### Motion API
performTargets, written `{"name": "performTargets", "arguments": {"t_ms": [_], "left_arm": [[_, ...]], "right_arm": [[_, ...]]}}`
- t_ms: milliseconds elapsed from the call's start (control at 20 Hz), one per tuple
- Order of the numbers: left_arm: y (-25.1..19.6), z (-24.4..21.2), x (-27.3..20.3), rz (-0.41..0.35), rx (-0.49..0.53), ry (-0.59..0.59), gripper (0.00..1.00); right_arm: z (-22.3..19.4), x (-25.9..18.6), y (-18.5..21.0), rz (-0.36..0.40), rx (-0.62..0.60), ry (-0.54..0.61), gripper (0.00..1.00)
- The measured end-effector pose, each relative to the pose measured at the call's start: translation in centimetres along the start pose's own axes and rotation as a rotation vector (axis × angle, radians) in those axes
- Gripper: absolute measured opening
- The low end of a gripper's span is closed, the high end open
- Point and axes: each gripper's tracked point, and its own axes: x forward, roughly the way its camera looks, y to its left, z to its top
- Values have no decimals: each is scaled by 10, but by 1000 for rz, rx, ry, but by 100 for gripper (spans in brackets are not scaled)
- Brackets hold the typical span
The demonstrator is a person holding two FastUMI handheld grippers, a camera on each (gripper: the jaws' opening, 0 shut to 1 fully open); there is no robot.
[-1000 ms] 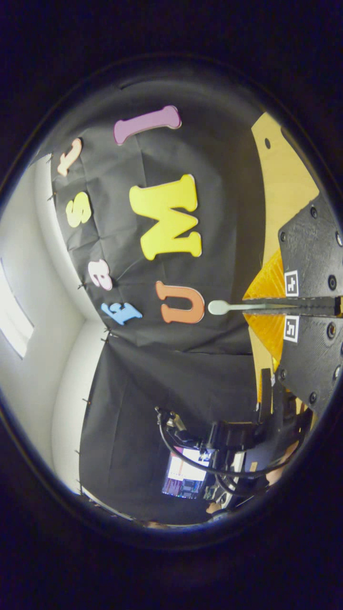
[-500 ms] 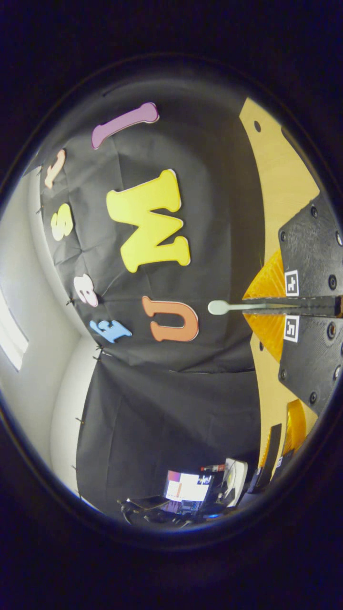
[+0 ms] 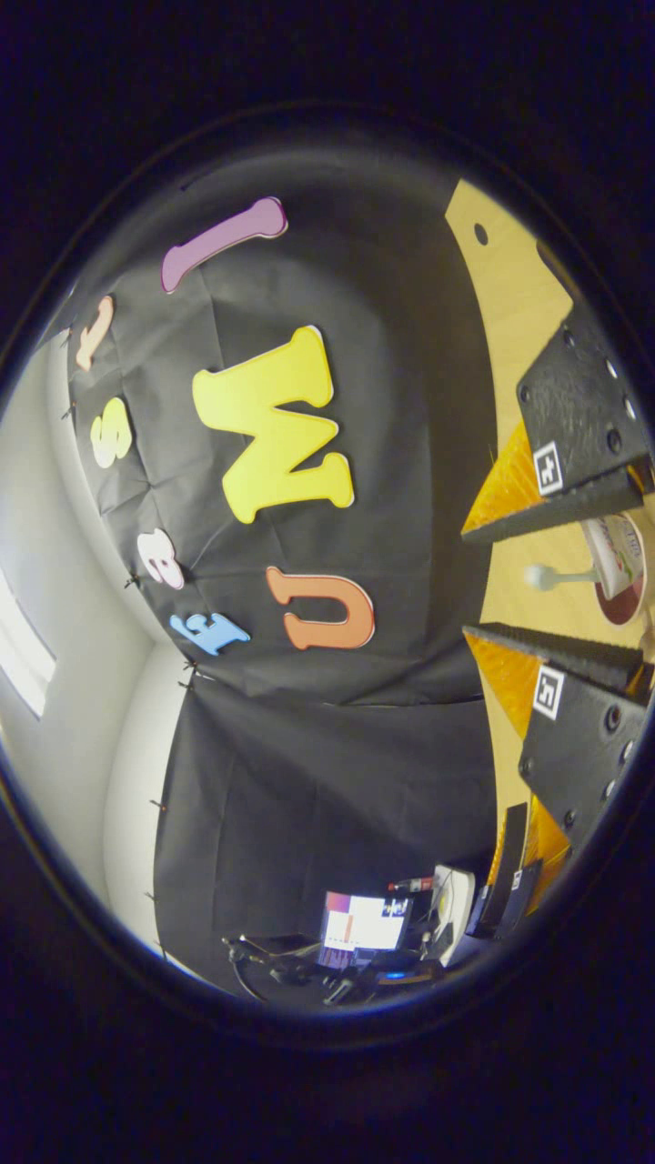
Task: Put the toothbrush and toothpaste on the desktop into the cup, then pick up the cup and place it on the coaster on the desktop.
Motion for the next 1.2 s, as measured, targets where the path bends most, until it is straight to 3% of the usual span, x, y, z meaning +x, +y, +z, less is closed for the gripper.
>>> {"name": "performTargets", "arguments": {"t_ms": [50,150,250,400,550,800,1050,1200], "left_arm": [[0,-1,0,-1,-1,-1,98],[-4,2,-3,-5,2,-3,98],[-8,6,-8,-11,5,-9,98],[-15,14,-16,-23,8,-26,97],[-23,26,-24,-30,27,-46,97],[-40,59,-36,-61,58,-88,97],[-65,93,-40,-147,86,-44,97],[-79,121,-35,-179,157,-1,97]], "right_arm": [[2,-6,-4,-12,-14,-8,68],[12,-17,-3,-25,-36,-34,86],[18,-29,-5,-35,-38,-44,95],[20,-56,-13,-60,-51,-41,92],[23,-90,-33,-129,-48,-36,95],[23,-173,-58,-228,23,3,95],[9,-263,-82,-304,59,27,95],[7,-294,-99,-369,106,19,95]]}}
